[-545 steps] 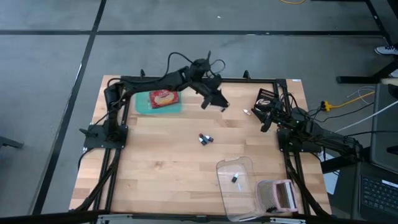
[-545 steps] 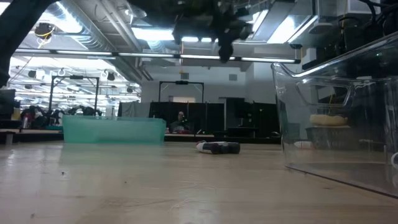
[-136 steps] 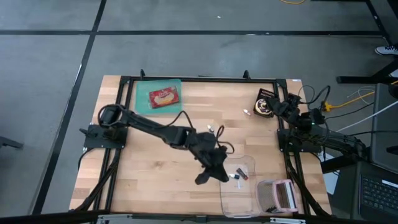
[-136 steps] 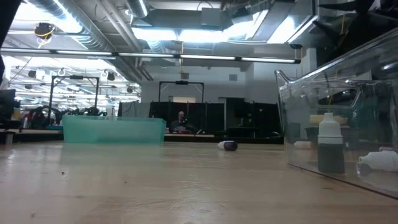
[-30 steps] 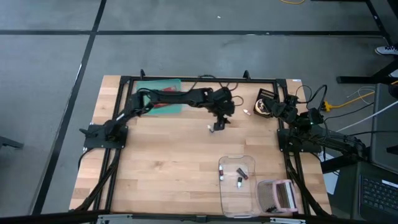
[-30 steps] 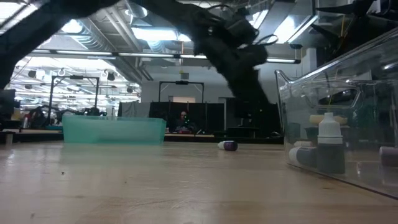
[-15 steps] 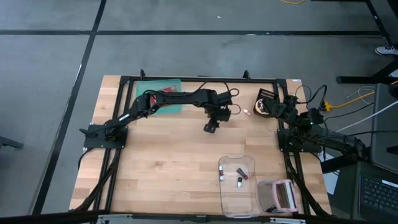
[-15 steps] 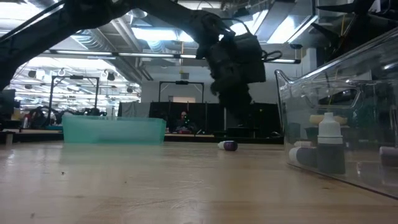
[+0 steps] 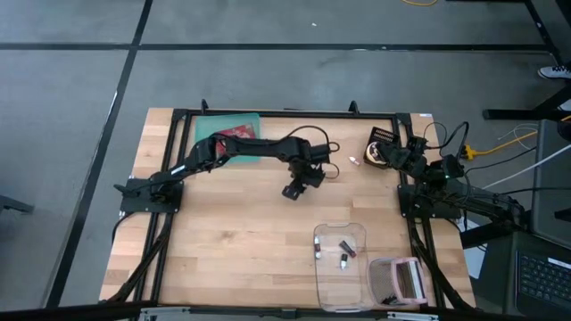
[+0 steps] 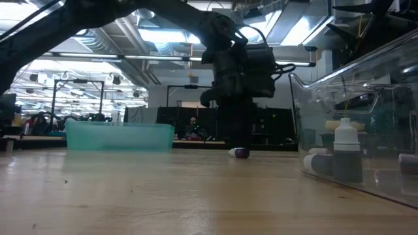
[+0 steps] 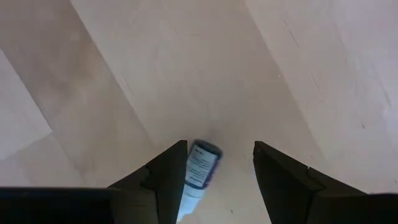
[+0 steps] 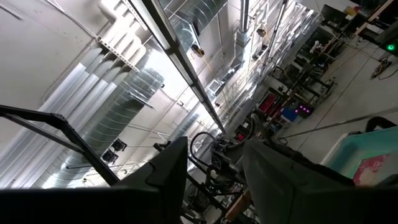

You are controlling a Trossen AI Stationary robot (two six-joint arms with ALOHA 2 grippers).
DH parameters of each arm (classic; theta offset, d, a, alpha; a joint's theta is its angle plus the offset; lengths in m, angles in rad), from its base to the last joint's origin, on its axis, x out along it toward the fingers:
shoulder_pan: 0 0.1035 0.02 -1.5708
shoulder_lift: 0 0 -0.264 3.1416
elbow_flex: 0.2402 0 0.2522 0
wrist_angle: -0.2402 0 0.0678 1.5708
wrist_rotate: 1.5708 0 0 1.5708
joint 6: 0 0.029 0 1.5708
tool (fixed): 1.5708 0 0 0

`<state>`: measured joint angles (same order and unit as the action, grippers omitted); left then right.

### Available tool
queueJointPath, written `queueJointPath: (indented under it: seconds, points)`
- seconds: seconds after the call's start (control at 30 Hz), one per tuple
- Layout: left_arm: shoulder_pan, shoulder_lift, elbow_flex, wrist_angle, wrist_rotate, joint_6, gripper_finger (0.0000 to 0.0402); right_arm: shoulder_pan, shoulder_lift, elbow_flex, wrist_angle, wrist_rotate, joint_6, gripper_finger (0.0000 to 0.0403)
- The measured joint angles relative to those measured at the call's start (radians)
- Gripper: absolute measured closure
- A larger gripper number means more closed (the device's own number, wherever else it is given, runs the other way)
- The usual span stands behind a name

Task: Pick & Place Food Item
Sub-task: Put the purple food coloring bottle into the transparent bin

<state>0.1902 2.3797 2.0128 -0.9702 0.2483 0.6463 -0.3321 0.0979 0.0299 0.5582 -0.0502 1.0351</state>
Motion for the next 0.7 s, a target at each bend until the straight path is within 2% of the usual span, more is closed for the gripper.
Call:
queueJointPath:
  seconds: [0.13, 0.3, 0.53, 0.6, 0.7]
  points:
    - [-0.006, 0.000, -0.031, 0.041, -0.034, -0.001, 0.0222, 0.000, 0.000, 0.000, -0.002, 0.000, -0.003, 0.0247]
    - [0.001, -0.006, -0.087, 0.082, -0.028, -0.043, 0.0233, 0.000, 0.000, 0.000, -0.002, 0.000, -0.003, 0.0247]
    - [0.002, -0.009, -0.116, 0.113, -0.029, -0.110, 0.0299, 0.000, 0.000, 0.000, -0.013, 0.000, -0.003, 0.0247]
    - [0.007, -0.008, -0.118, 0.129, -0.009, -0.180, 0.0324, 0.000, 0.000, 0.000, -0.024, 0.003, -0.004, 0.0247]
    - [0.029, -0.005, -0.110, 0.165, 0.073, -0.357, 0.0354, 0.000, 0.000, 0.000, -0.031, 0.005, -0.004, 0.0247]
